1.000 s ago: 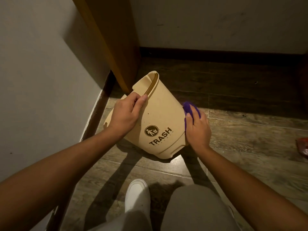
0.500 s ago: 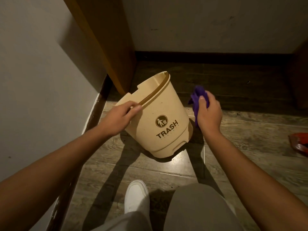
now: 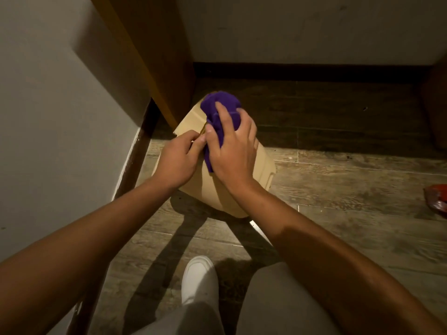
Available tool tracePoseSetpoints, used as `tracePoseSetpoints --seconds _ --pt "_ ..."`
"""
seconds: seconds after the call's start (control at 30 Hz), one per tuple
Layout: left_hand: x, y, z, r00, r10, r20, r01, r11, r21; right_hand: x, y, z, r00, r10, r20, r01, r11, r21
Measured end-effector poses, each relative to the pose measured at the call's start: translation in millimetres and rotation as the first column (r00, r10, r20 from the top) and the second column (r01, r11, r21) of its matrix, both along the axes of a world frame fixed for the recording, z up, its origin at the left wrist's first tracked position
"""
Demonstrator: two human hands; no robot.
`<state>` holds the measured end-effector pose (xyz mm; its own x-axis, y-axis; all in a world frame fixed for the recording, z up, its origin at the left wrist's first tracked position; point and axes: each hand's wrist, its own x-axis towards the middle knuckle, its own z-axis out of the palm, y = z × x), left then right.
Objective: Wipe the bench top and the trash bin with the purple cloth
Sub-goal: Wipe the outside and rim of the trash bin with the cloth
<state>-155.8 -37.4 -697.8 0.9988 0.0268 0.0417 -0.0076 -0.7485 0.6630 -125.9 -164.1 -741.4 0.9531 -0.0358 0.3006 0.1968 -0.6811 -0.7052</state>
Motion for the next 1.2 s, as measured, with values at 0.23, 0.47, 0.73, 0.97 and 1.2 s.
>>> tracePoseSetpoints --seconds 0.23,0.47,0.73,0.97,1.2 --pt "-7.2 6.0 -12.0 0.995 0.08 0.059 -0.076 0.995 -0.059 1.6 9.9 -25.2 1.0 0.005 -0.005 -0.005 1.0 -0.031" --pt "-5.0 18.9 -18.3 0.987 0.159 0.03 -0.155 0.982 -0.11 7.5 -28.7 -69.5 0.985 -0.083 -0.15 0.069 0.993 -0.099" --pt "-2.2 20.9 -21.6 0.986 0.169 -0.009 -0.169 0.982 -0.088 18.7 -71.1 -110.1 0.922 -0.2 -0.331 0.195 0.98 -0.049" --pt "-3.4 19.8 -14.6 0.992 0.124 -0.01 -0.124 0.99 -0.067 9.5 -100.1 -135.8 0.845 -0.289 -0.45 0.258 0.957 -0.129" --pt "1.3 12.3 -11.5 0.999 0.036 0.0 -0.036 0.999 -0.027 13.7 -134.3 -91.2 0.856 -0.359 -0.372 0.385 0.923 -0.004"
